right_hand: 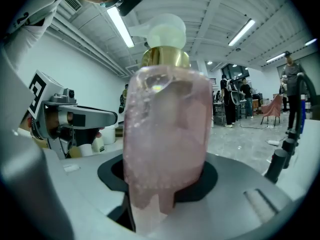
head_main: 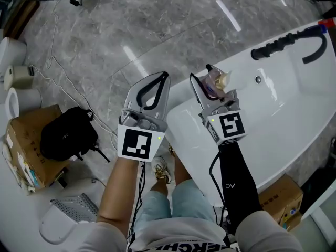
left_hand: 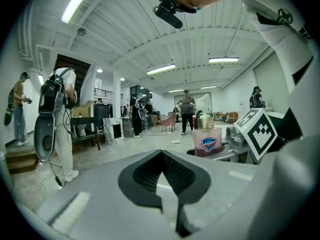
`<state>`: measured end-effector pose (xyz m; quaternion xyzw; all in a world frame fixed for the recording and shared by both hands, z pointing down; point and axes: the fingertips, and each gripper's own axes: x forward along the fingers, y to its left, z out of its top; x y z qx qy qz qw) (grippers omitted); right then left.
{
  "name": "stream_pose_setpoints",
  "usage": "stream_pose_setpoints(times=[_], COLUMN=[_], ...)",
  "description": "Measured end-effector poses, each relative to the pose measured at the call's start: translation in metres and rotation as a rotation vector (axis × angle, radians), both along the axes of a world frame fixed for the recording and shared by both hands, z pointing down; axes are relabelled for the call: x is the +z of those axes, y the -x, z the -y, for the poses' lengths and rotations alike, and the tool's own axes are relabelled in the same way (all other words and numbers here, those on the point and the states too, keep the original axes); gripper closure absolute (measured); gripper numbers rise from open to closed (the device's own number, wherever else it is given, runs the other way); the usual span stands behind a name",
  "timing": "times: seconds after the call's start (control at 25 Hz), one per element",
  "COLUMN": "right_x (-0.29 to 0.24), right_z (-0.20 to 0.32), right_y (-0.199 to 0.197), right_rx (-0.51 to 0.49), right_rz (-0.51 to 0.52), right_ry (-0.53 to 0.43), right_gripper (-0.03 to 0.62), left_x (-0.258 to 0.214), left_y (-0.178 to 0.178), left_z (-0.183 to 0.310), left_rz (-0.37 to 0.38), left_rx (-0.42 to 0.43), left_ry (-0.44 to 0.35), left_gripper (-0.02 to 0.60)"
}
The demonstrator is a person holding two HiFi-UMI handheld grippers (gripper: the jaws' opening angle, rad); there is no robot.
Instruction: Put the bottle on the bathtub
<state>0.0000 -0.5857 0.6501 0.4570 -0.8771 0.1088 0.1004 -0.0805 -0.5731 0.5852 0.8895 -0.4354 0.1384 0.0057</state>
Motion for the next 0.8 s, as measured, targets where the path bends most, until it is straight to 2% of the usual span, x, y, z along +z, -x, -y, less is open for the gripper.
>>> stream_pose_setpoints(times=[0.16, 0.48, 0.8], right_x=[0.007, 0.03, 0.031], right_z=[0.008, 0.008, -0.004], right_y=[0.0, 0.002, 0.009], right_rx=[0.017, 0.03, 0.01], right_rz=[0.022, 0.02, -0.011], right_ry=[-0.006, 0.012, -0.043], right_gripper=[0.37, 0.37, 0.366], left_x=[0.004, 0.014, 0.019], left_y=[0.001, 0.008, 0.01], left_z=[0.001, 0.001, -0.008], left_rz=[-0.036, -0.043, -0.062], left_rx=[-0.03, -0.053, -0.081], left_ry=[0.03, 0.05, 0.072], left_gripper=[0.581, 0.58, 0.58])
